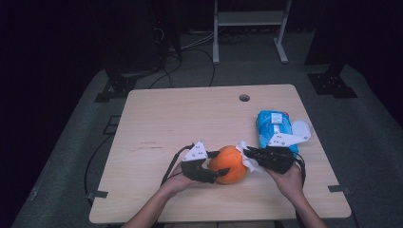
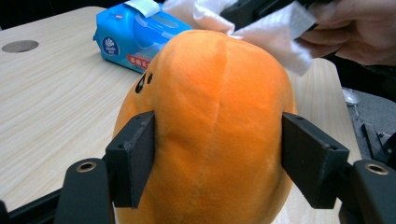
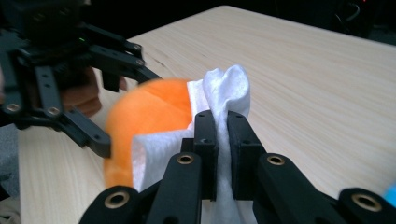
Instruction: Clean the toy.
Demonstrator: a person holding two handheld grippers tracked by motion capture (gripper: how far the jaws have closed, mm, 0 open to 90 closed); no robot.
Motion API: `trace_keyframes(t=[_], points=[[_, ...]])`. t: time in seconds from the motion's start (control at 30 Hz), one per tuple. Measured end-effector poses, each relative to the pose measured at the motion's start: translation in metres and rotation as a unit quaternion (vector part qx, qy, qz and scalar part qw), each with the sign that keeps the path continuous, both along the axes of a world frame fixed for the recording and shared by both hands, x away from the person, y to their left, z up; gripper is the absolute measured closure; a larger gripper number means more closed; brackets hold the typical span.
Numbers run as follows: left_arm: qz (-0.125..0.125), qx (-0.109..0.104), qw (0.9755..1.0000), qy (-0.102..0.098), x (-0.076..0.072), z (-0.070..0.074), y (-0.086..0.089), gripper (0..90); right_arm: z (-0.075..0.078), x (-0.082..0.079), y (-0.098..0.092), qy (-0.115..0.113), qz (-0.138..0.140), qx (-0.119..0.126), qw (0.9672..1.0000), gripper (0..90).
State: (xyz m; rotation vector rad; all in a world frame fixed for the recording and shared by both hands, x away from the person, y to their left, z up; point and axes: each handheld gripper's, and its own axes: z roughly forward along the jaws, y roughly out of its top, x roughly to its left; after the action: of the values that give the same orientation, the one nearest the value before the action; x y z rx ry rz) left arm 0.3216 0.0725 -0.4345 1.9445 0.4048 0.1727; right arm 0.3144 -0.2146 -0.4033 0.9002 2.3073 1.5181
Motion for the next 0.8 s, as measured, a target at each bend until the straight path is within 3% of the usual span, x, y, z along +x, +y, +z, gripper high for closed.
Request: trace_keyframes(t=[0.13, 0.4, 0.53, 0.67, 0.8], points=[[-0.001, 0.002, 1.0000, -0.002, -0.001, 0.000, -0.003, 29.9, 0.001, -0.003, 0.003, -0.004, 0.003, 0.002, 1.0000, 82.8], [-0.005, 0.009, 0.9999, -0.007, -0.004, 0.000, -0.006, 29.1, 0.013, -0.009, 0.033, -0.024, 0.043, 0.002, 0.9988, 82.8], [-0.008, 0.014, 0.9998, -0.013, -0.005, 0.000, -0.007, 29.0, 0.015, -0.010, 0.048, -0.033, 0.059, -0.016, 0.9975, 82.8], [-0.008, 0.008, 0.9999, -0.010, -0.003, -0.001, -0.005, 29.8, 0.017, -0.006, 0.045, -0.038, 0.052, -0.018, 0.9978, 82.9], [-0.007, 0.005, 0.9999, -0.006, -0.001, -0.001, -0.002, 29.9, 0.013, 0.001, 0.028, -0.028, 0.025, -0.006, 0.9993, 82.9]])
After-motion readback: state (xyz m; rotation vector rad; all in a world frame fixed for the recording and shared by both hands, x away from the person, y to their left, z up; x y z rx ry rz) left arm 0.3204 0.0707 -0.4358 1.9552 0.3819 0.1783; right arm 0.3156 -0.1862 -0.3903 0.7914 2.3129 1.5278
